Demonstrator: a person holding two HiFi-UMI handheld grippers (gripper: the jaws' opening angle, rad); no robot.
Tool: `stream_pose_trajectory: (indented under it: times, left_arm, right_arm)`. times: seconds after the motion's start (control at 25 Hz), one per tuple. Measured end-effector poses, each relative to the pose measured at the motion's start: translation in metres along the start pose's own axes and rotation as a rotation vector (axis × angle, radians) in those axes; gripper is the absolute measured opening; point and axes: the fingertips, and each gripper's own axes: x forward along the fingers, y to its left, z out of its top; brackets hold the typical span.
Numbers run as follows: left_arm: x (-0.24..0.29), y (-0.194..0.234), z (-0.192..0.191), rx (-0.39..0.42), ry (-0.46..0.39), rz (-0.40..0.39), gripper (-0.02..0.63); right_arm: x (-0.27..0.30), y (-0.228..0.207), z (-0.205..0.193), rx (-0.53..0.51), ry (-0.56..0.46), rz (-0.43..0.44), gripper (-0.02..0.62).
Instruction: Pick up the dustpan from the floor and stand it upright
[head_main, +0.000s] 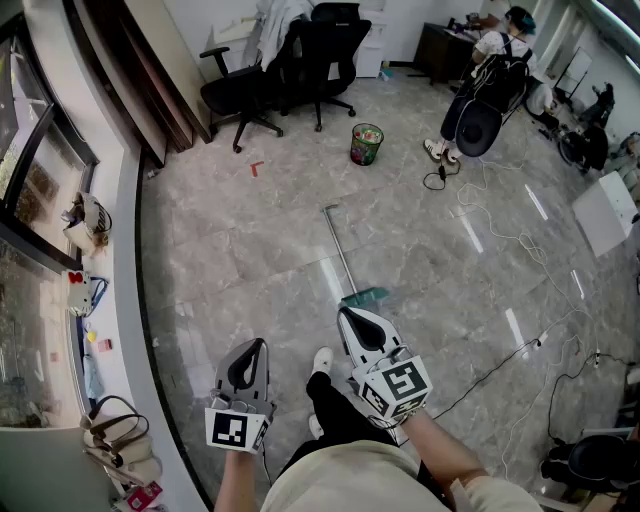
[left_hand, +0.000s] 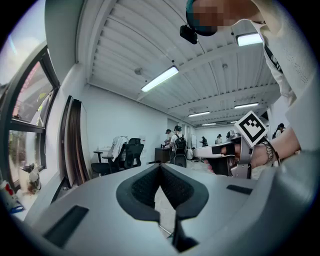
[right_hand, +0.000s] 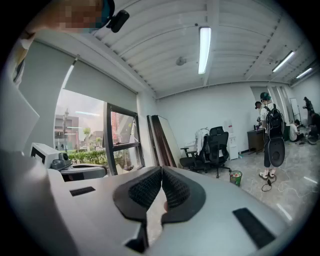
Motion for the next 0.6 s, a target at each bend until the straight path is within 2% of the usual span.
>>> stream_pose_trajectory:
  times: [0.24, 0.4, 0.6]
  left_arm:
    - [0.135, 0.057, 0.020, 0.022, -0.023, -0.018, 0.011]
    - [0.198, 0.097, 0.036, 0.058, -0.040, -0.011, 0.011]
    - [0.264, 0.136, 0.042, 0.010, -0.044, -0.034, 0.011]
  right_arm:
    - [0.120, -0.101, 0.033, 0.020, 0.002, -0.028, 0.018]
    - [0.180, -0.132, 0.057, -0.001, 0.013, -0.033, 0.018]
    - [0.243, -0.163, 0.078, -0.038, 0.027, -0.031, 0.018]
